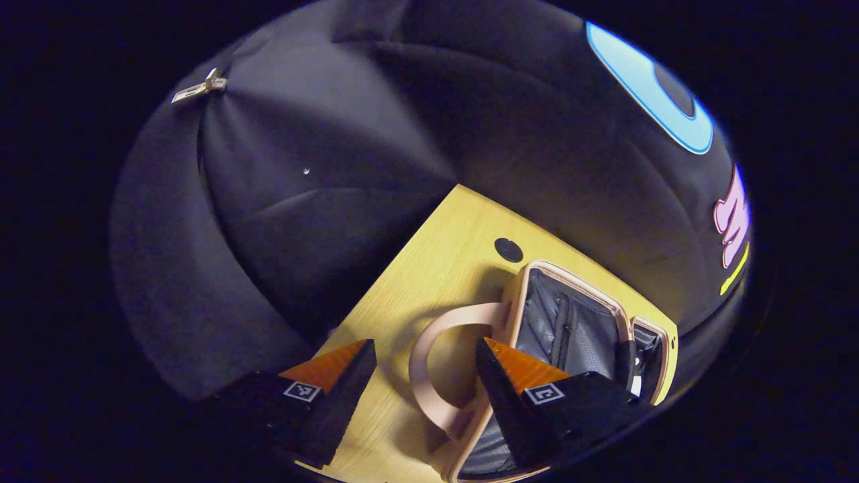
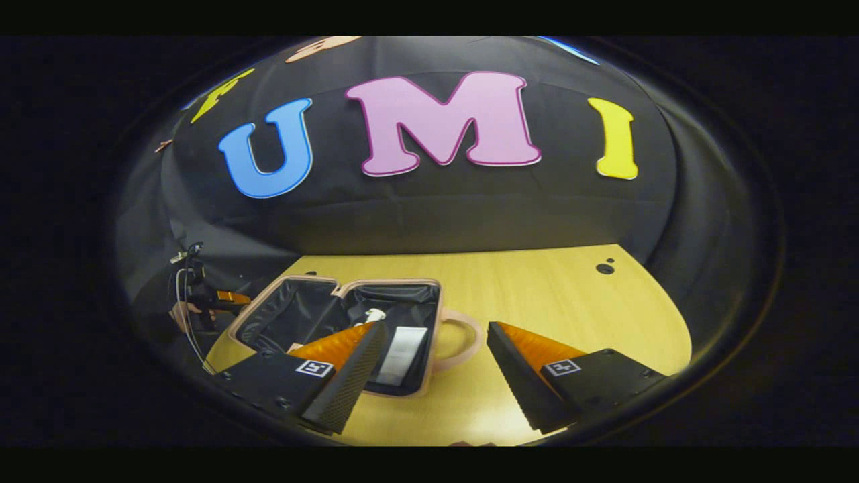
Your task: First open the suitcase, pack the skin care products into it, and then close the suitcase.
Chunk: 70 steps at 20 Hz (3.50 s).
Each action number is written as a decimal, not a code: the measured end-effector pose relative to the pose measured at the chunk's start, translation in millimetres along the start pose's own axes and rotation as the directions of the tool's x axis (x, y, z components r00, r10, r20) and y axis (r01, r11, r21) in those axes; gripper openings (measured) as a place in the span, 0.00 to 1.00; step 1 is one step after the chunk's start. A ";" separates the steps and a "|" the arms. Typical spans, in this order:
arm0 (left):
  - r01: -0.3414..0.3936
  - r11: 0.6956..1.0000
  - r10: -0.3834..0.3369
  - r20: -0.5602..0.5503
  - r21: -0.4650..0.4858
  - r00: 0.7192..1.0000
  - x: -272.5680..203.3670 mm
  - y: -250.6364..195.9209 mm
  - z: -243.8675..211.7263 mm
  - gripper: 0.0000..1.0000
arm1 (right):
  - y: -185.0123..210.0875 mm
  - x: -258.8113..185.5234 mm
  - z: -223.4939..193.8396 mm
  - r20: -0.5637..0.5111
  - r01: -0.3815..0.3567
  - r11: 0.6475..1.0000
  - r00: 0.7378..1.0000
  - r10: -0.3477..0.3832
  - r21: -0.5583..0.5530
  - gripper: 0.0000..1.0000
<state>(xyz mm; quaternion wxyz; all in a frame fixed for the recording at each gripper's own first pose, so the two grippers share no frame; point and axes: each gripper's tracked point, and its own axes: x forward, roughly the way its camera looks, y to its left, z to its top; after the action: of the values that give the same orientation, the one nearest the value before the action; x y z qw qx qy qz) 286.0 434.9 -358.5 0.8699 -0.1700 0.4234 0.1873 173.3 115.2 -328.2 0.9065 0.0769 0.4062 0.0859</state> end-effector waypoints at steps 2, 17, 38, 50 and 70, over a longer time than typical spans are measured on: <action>-0.006 0.999 0.005 -0.056 -0.032 0.998 10.5 4.5 -9.2 0.89 | -3.9 -17.5 0.5 -0.011 -0.014 1.000 1.000 0.014 0.019 0.97; 0.091 0.989 -0.091 0.007 -0.115 0.996 5.9 -9.0 2.4 0.15 | -37.6 -49.1 4.3 -0.010 0.006 1.000 1.000 -0.006 0.000 0.97; 0.424 0.877 -0.479 0.383 0.223 0.790 -253.1 -445.7 -42.0 0.06 | -141.5 -32.3 73.9 0.114 0.004 1.000 0.994 -0.003 -0.004 0.97; 0.403 0.842 -0.462 0.094 0.359 0.882 -102.2 -557.1 -240.1 0.06 | -209.8 -37.8 70.0 0.167 0.200 0.980 0.966 -0.198 0.001 0.98; 0.232 0.857 -0.477 0.537 0.460 0.696 -453.6 -372.8 -121.4 0.96 | -17.4 -262.5 108.1 0.465 0.159 0.986 0.869 -0.167 0.056 0.97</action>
<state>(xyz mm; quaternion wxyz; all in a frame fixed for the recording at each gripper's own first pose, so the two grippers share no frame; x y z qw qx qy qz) 120.3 -27.9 -15.2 0.9956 -0.0156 0.0898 -0.0213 84.0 33.4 -70.8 0.9810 0.0681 0.1811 -0.0153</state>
